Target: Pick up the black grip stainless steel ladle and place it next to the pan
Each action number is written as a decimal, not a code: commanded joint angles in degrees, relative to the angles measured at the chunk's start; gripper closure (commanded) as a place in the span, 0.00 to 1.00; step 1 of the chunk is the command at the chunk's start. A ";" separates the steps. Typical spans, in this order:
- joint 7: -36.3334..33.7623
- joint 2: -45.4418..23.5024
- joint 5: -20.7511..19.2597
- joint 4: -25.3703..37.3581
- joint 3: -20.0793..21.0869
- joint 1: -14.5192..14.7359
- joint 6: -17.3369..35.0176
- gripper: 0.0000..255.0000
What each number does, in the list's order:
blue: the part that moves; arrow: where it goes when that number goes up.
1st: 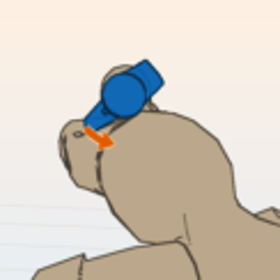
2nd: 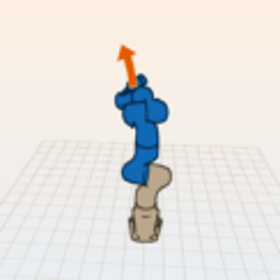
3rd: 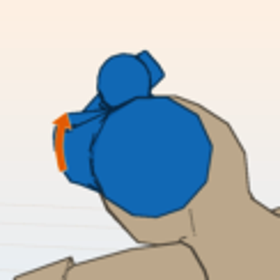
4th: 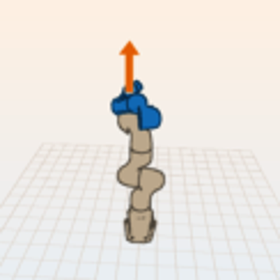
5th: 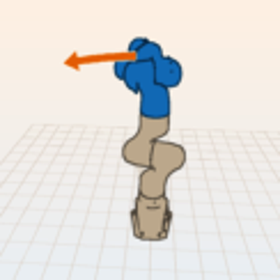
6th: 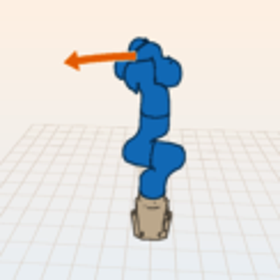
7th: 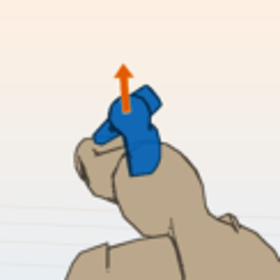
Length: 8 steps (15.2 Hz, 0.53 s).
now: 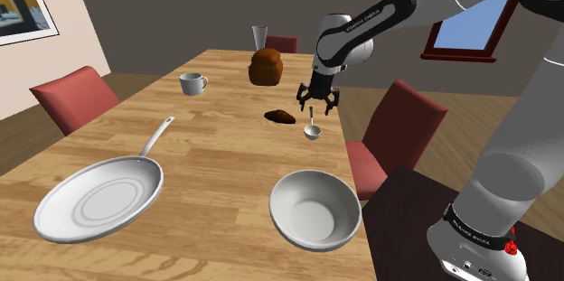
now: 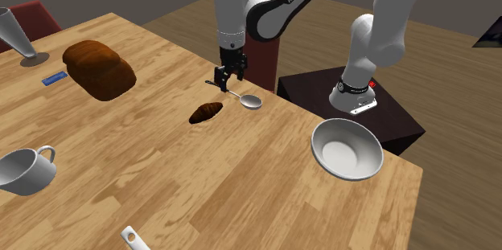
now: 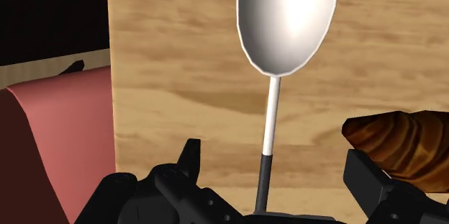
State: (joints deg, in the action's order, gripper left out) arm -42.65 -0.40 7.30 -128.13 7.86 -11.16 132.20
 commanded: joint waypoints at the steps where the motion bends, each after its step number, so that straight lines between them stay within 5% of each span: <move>1: -0.65 -1.42 -0.01 -0.13 0.10 0.10 1.60 0.00; 8: -0.74 -3.83 -0.10 -1.08 0.25 0.32 4.98 0.00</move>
State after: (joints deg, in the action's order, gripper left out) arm -43.38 -4.14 7.20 -129.12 8.10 -10.86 136.97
